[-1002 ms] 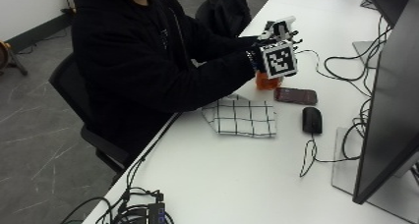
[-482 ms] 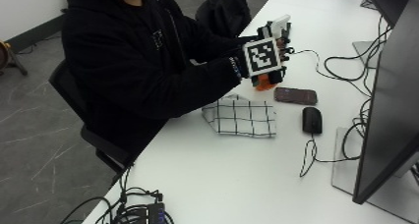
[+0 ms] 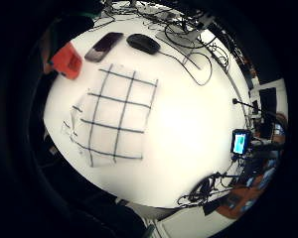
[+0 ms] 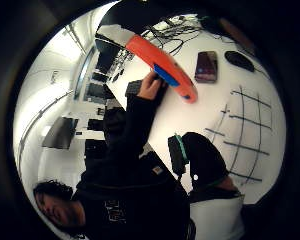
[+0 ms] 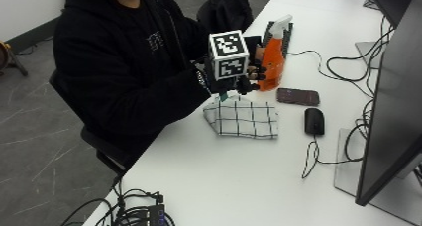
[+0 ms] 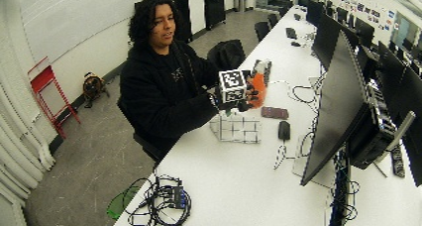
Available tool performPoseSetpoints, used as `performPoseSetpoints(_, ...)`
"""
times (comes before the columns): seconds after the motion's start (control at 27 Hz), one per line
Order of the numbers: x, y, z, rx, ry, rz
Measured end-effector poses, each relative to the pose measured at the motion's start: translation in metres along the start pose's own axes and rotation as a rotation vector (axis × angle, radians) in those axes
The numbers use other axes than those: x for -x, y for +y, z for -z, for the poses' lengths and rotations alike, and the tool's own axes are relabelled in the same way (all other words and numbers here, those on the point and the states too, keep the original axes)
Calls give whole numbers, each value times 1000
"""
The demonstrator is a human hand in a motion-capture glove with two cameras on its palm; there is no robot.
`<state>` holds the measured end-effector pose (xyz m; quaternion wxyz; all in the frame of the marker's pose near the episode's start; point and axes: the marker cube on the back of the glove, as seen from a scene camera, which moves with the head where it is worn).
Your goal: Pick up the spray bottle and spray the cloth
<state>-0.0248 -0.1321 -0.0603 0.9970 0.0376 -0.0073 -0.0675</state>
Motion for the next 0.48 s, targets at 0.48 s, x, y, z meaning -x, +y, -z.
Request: performPoseSetpoints(0.48,-1,53,-18,40,62,16)
